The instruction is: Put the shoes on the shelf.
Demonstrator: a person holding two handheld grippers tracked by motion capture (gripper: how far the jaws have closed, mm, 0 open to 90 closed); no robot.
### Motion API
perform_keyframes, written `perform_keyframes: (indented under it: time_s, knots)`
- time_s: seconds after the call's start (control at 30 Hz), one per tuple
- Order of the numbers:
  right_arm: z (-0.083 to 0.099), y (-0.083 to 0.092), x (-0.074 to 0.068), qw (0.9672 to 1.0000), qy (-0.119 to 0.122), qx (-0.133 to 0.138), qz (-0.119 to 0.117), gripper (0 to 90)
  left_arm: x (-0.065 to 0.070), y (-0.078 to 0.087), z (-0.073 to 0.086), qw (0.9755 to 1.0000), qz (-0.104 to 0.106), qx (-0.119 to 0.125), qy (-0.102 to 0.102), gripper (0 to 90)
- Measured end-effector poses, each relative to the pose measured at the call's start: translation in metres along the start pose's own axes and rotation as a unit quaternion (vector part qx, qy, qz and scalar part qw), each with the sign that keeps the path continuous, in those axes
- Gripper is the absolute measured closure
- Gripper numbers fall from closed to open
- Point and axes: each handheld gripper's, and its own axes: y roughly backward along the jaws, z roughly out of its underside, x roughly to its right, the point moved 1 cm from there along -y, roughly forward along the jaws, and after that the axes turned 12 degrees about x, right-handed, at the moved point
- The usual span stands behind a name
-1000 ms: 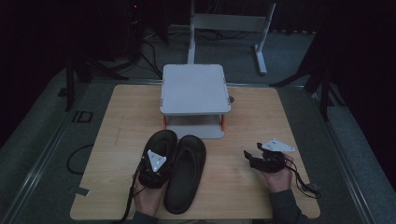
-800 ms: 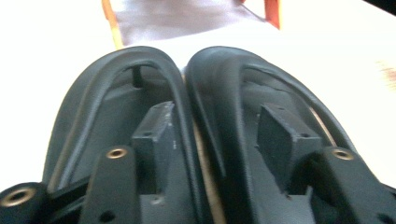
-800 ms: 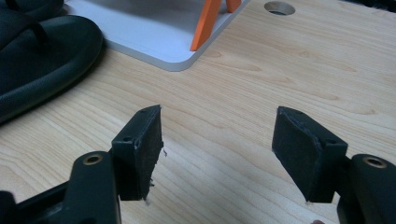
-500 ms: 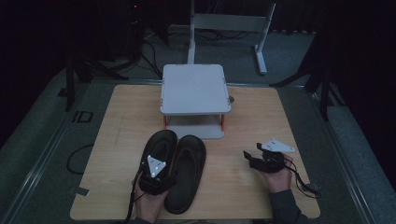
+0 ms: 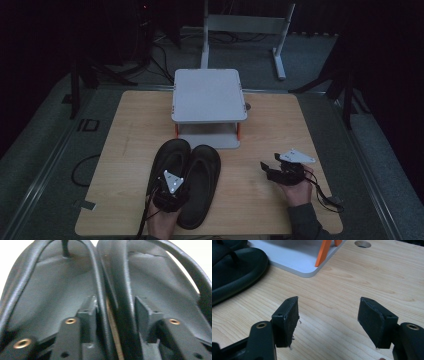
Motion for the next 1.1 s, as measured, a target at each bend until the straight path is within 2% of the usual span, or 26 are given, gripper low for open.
perform_keyframes:
  time_s: [0.1,0.2,0.33,0.5,0.57,0.9,1.1]
  knots:
    - [0.0,0.0,0.0,1.0,0.0,0.0,0.0,32.7,0.001,0.001,0.0,0.9999,-0.01,-0.001,-0.005,59.4]
    - [0.0,0.001,0.0,1.0,0.0,0.002,0.001,32.7,0.001,0.003,0.001,0.9999,-0.01,-0.002,-0.003,70.3]
    - [0.0,0.0,0.0,1.0,0.001,0.0,0.0,32.8,0.003,0.005,0.002,0.9999,-0.016,0.0,0.001,73.7]
    - [0.0,0.0,0.0,1.0,0.002,0.0,0.001,32.8,0.003,0.007,0.003,0.9997,-0.025,-0.001,0.008,75.5]
    - [0.0,0.0,0.001,1.0,0.003,-0.001,0.002,32.7,0.001,0.01,0.003,0.9996,-0.02,-0.001,0.021,75.6]
    - [0.002,0.002,0.004,1.0,-0.005,0.0,0.005,32.8,0.004,0.009,-0.006,0.9996,-0.012,0.008,0.024,75.7]
    - [0.003,0.003,0.006,1.0,-0.005,0.0,0.006,32.8,-0.005,0.002,-0.009,0.9986,-0.026,0.005,0.047,75.7]
